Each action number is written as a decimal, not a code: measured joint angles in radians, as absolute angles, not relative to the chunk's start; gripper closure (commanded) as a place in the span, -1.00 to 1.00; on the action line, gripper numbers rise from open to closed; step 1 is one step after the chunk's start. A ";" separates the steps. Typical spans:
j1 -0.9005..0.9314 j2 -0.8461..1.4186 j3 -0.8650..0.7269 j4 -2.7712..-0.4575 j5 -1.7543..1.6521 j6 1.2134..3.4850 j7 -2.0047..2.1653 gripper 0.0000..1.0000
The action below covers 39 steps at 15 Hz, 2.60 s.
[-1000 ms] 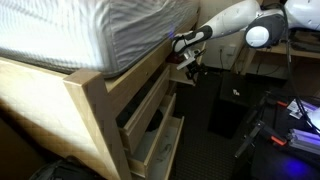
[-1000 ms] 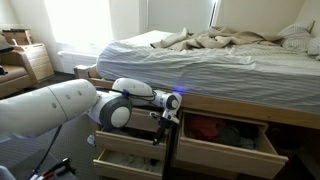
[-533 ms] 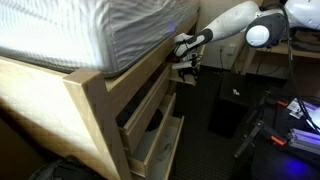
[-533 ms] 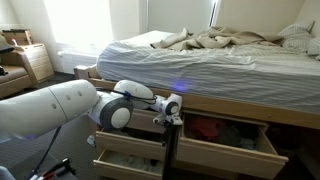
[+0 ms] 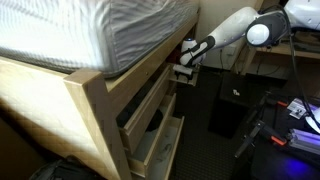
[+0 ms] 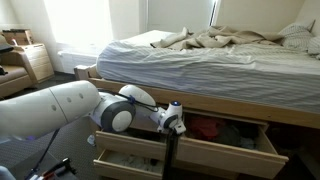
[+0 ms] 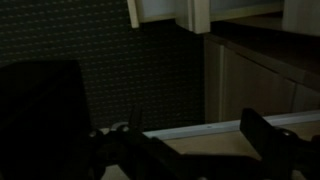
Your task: Open both topmost drawers fully
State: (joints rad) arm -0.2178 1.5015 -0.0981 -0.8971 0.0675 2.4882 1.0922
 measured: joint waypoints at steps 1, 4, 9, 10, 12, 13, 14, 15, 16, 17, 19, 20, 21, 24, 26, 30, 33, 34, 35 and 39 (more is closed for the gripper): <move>-0.224 1.497 -0.087 -0.937 0.066 2.564 1.039 -1.00; -0.232 1.465 -0.045 -1.077 0.048 2.728 0.858 -1.00; -0.268 1.413 0.018 -1.294 -0.004 2.853 0.583 -1.00; -0.280 1.401 0.028 -1.338 -0.020 2.871 0.532 -1.00; -0.307 1.370 0.048 -1.426 -0.058 2.901 0.433 -1.00; -0.326 1.355 0.063 -1.472 -0.076 2.943 0.383 -1.00; -0.351 1.341 0.083 -1.520 -0.095 3.011 0.335 -1.00; -0.375 1.331 0.103 -1.569 -0.088 3.093 0.272 -1.00; -0.406 1.322 0.131 -1.619 -0.075 3.182 0.206 -1.00; -0.448 1.314 0.171 -1.668 -0.073 3.270 0.155 -1.00; -0.564 1.311 0.278 -1.769 -0.104 3.436 0.089 -1.00; -0.628 1.310 0.331 -1.820 -0.141 3.497 0.086 -1.00; -0.695 1.308 0.382 -1.853 -0.186 3.499 0.093 -1.00; -0.805 1.246 0.437 -1.914 -0.192 3.474 0.138 -1.00; -0.815 1.210 0.437 -1.946 -0.184 3.471 0.158 -1.00; -0.785 1.210 0.428 -1.937 -0.197 3.452 0.146 -1.00; -0.790 1.208 0.476 -1.975 -0.289 3.422 0.103 -1.00; -0.804 1.208 0.506 -1.989 -0.321 3.401 0.088 -1.00; -0.829 1.207 0.546 -2.001 -0.354 3.370 0.070 -1.00; -1.037 1.219 0.790 -2.016 -0.406 3.130 -0.081 -1.00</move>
